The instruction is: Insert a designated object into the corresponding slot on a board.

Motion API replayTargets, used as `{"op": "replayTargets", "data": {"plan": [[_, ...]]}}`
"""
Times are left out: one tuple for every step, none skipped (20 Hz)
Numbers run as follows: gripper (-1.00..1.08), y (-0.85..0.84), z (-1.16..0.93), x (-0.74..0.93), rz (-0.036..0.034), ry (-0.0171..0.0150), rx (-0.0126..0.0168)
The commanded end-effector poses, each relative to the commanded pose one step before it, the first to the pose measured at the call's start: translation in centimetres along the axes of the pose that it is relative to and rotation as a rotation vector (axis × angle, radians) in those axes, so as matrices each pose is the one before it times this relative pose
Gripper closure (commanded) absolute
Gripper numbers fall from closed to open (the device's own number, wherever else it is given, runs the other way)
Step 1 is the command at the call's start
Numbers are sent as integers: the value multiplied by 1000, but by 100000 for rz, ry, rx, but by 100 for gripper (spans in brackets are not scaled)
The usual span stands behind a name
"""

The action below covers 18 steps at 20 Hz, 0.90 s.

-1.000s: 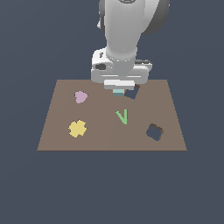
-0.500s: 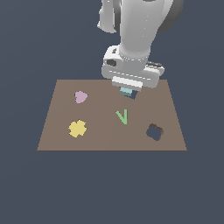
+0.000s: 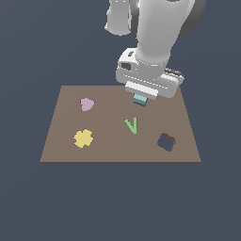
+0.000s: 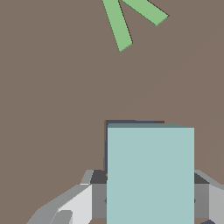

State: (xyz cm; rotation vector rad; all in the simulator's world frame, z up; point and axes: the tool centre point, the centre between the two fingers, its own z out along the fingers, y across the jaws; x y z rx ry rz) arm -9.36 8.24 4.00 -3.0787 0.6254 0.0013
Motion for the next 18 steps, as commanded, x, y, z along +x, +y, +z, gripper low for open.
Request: {"op": "replayTargets", "data": {"plan": [[108,-233,-44,22,1667,44,18],[108,-54,-4,2,324,-1,-2],[108,-31,-2,9,218,-1,-2],[108,-15,0,11,98,-1,-2],[108,11,0,19,0,0,0],[108,14,3,12,-120,-2,-5],[108,0,1,0,-69,0,-1],[108,-8,32,-43,-67,-63,-32],[108,-3,31,0,0,0,0],[108,-8,93,1,0,0,0],[108,15,140,19,63,19,22],[108,-19,217,1,0,0,0],[108,-19,217,0,0,0,0],[108,17,151,19,66,-4,20],[108,-8,93,-1,0,0,0],[108,-3,31,0,0,0,0],[-92,0,0,0,0,0,0],[-92,0,0,0,0,0,0]]}}
